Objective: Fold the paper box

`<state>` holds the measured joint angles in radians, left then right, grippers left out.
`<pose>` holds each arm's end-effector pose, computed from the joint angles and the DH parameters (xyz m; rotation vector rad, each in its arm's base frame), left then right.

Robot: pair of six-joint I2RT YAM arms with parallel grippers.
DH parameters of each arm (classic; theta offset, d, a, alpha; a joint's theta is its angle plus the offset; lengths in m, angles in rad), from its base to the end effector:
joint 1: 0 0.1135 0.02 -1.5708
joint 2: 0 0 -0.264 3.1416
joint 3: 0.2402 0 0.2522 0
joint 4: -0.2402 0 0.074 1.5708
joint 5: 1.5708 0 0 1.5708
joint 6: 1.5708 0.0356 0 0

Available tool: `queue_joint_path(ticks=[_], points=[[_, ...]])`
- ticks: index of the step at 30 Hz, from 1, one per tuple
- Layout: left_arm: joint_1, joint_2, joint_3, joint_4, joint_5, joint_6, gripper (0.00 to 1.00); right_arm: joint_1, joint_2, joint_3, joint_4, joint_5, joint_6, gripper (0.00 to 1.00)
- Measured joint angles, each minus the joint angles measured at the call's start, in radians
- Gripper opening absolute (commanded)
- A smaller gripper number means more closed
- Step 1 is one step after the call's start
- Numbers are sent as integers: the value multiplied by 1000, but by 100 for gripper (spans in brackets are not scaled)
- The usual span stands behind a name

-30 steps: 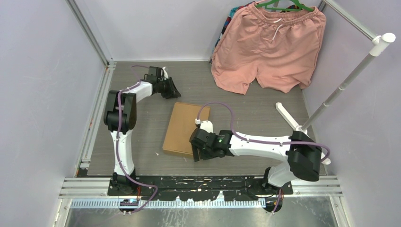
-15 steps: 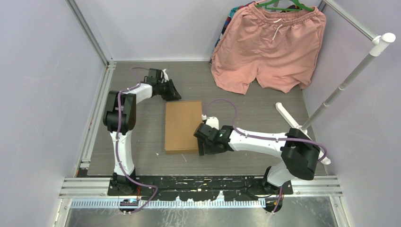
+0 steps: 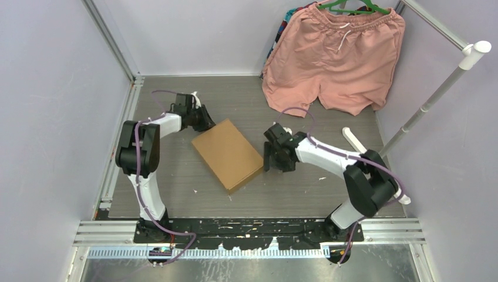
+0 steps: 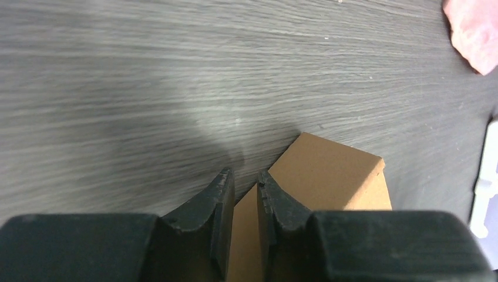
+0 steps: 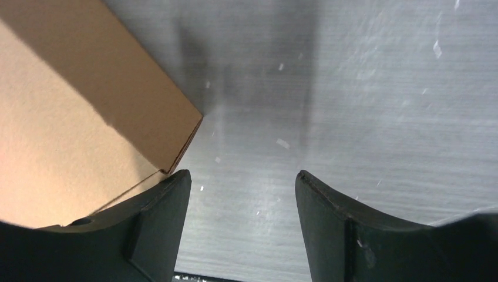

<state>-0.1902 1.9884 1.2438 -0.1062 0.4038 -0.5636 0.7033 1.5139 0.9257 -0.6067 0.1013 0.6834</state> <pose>0.4081 -0.0928 0.1527 -0.2741 2.4864 -0.8202 0.2176 0.1798 0.1893 -0.0008 2.7797 0.2295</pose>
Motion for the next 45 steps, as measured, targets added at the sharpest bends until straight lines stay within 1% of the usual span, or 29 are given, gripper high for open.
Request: queue_joint_path(ticks=[3,8,13,18,22,26,35,45], points=[[18,-55,-74,32,-57,-13,22,-75,88,80,-29,-37,-47,71],[36,-144,-178,31,-124,-31,22,-209,231,227,-35,-69,-96,71],[21,-205,-272,20,-126,-44,22,-329,345,373,13,-103,-131,71],[10,-260,-346,25,-109,-65,22,-381,373,448,50,-158,-162,73],[-8,-302,-386,0,-104,-61,23,-401,352,432,62,-171,-186,74],[-10,-306,-386,-12,-104,-57,24,-426,266,332,53,-174,-195,74],[-10,-319,-377,-34,-105,-57,24,-439,130,199,49,-163,-207,74],[-10,-354,-375,-38,-82,-69,24,-440,63,156,45,-164,-208,75]])
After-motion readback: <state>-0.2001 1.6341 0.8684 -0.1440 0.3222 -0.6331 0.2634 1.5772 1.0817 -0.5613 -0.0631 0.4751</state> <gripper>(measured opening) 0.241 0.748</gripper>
